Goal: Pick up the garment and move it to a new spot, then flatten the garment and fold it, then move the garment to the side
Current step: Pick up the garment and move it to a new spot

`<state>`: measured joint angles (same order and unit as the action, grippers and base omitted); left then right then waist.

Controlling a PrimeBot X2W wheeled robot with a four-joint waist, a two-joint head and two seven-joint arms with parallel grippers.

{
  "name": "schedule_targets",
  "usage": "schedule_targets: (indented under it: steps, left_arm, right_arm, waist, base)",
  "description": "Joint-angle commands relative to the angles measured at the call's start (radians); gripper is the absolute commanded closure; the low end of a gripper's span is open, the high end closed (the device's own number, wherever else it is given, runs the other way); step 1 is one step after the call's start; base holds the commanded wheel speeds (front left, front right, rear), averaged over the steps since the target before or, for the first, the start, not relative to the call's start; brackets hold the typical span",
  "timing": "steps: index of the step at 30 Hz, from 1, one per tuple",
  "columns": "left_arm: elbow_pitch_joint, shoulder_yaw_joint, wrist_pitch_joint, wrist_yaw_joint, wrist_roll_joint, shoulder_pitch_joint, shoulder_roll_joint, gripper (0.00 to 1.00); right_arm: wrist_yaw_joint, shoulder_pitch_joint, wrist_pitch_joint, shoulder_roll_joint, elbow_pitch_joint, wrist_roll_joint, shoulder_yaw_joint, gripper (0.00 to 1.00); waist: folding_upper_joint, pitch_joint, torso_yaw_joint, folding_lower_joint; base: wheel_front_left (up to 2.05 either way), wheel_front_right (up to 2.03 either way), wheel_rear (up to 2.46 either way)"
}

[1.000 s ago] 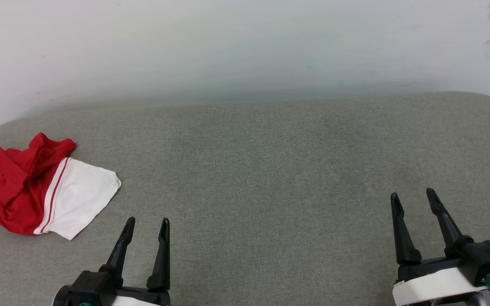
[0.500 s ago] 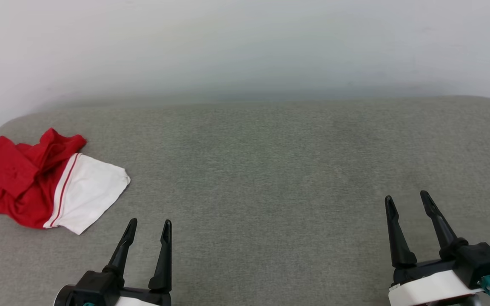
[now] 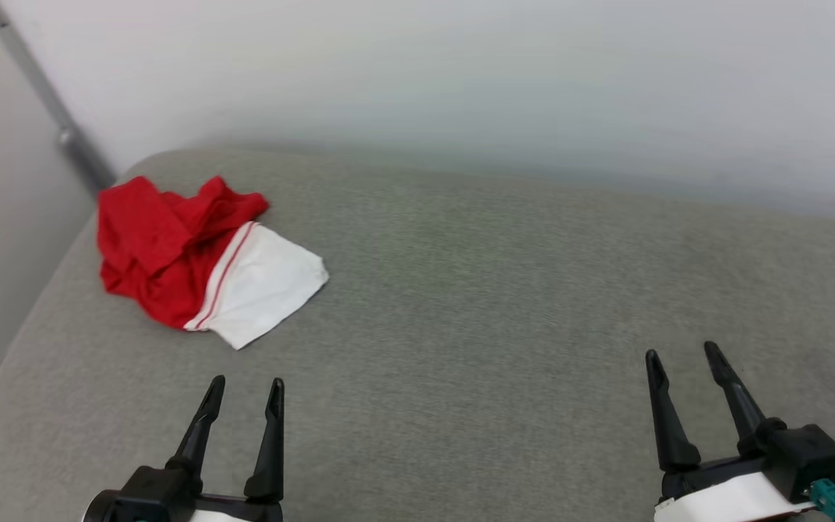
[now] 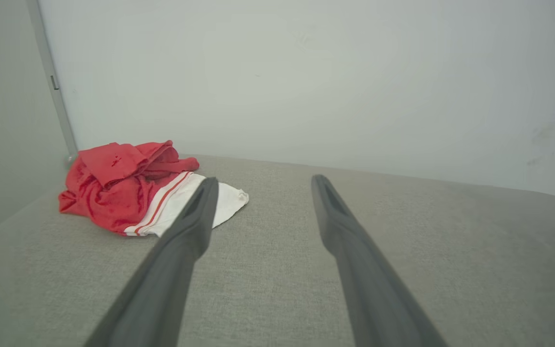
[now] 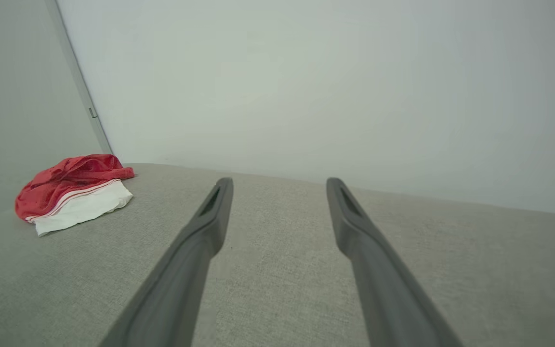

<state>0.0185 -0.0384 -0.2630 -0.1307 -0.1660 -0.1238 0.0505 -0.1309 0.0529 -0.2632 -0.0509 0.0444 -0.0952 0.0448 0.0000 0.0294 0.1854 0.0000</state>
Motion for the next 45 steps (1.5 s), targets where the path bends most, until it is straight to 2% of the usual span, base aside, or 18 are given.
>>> schedule_targets:
  steps: [1,11,21,33,45]
  left_arm:
    - [0.002,0.004,-0.003,0.001,0.008,-0.016,0.000,0.00]
    - [0.019,0.008,-0.003,0.001,0.030,-0.041,-0.001,0.00]
    - [0.029,0.007,-0.003,0.001,0.025,-0.051,-0.001,0.00]
    - [0.044,0.038,-0.003,0.001,0.034,-0.036,-0.001,0.00]
    - [0.028,0.059,-0.003,0.001,0.021,0.013,0.011,0.00]
  right_arm:
    - [0.000,0.017,-0.002,0.001,0.004,-0.008,0.005,0.00]
    - [0.000,0.020,-0.002,0.001,0.015,-0.047,0.041,0.00]
    - [0.000,0.030,-0.002,0.001,0.026,-0.059,0.050,0.00]
    - [0.000,0.023,-0.002,0.001,0.030,-0.061,0.052,0.00]
    - [0.000,-0.013,-0.002,0.001,-0.003,-0.018,0.048,0.00]
  waist:
    - [0.0000,-0.015,0.064,0.0000]
    - [0.0000,-0.045,0.206,0.0000]
    - [0.0000,-0.049,0.290,0.0000]
    - [0.0000,-0.054,0.306,0.0000]
    - [0.0000,0.024,0.260,0.0000]
  base:
    - [0.00,0.00,0.00]
    - [0.00,0.00,0.00]
    - [0.00,0.00,0.00]
    - [0.00,0.00,0.00]
    - [0.00,0.00,0.00]
